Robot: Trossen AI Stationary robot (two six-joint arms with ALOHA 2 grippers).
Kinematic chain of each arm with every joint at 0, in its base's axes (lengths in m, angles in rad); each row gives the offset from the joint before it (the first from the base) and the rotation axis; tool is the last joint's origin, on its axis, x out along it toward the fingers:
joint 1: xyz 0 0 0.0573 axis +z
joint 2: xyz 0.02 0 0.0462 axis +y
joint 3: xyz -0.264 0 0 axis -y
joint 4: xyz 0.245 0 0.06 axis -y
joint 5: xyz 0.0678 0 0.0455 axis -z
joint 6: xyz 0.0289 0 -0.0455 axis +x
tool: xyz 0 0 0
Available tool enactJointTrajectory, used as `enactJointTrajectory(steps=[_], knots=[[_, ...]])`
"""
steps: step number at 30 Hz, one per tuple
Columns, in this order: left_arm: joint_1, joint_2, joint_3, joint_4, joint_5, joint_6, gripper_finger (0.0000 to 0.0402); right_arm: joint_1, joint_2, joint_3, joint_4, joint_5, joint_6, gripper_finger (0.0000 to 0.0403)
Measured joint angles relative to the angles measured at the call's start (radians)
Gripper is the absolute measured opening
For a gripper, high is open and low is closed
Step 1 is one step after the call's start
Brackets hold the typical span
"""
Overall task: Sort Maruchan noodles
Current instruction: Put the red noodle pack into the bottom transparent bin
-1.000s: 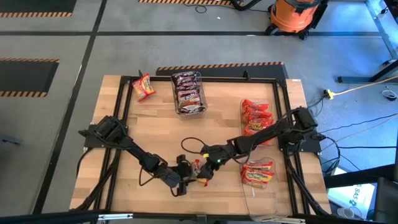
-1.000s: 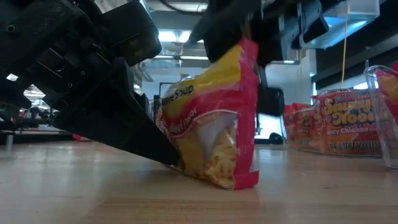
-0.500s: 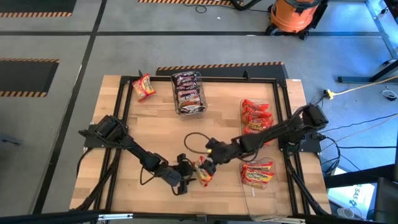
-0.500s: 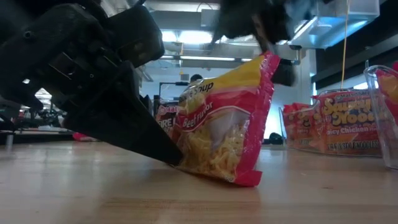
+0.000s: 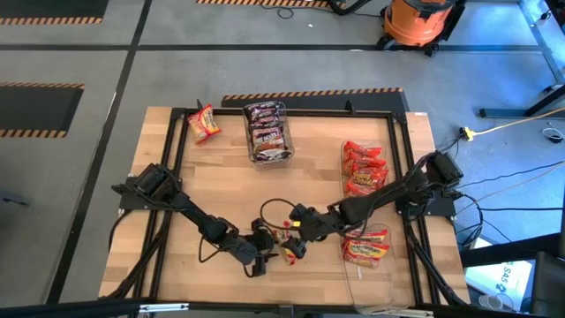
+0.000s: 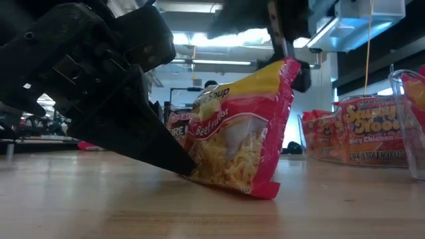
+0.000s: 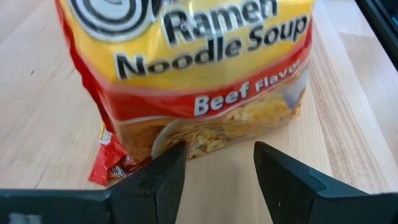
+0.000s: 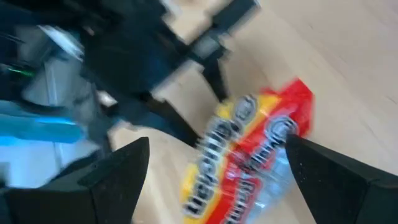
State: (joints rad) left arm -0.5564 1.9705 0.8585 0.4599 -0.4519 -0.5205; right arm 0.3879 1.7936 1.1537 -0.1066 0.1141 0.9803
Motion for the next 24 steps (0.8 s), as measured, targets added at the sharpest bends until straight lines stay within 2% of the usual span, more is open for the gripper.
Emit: enactJointTrajectory(steps=[7,15,24], knots=[[0.0,0.0,0.0,0.001,0.002,0.0,0.0185,0.0,0.05,0.0,0.01,0.022,0.014,0.0358],[0.004,0.0,0.0,0.002,0.002,-0.001,0.0185,-0.002,0.11,0.033,-0.059,0.015,0.02,0.0358],[0.005,0.0,0.0,0.008,0.0,-0.001,0.0185,-0.002,0.113,0.033,-0.109,0.025,0.042,0.0358]])
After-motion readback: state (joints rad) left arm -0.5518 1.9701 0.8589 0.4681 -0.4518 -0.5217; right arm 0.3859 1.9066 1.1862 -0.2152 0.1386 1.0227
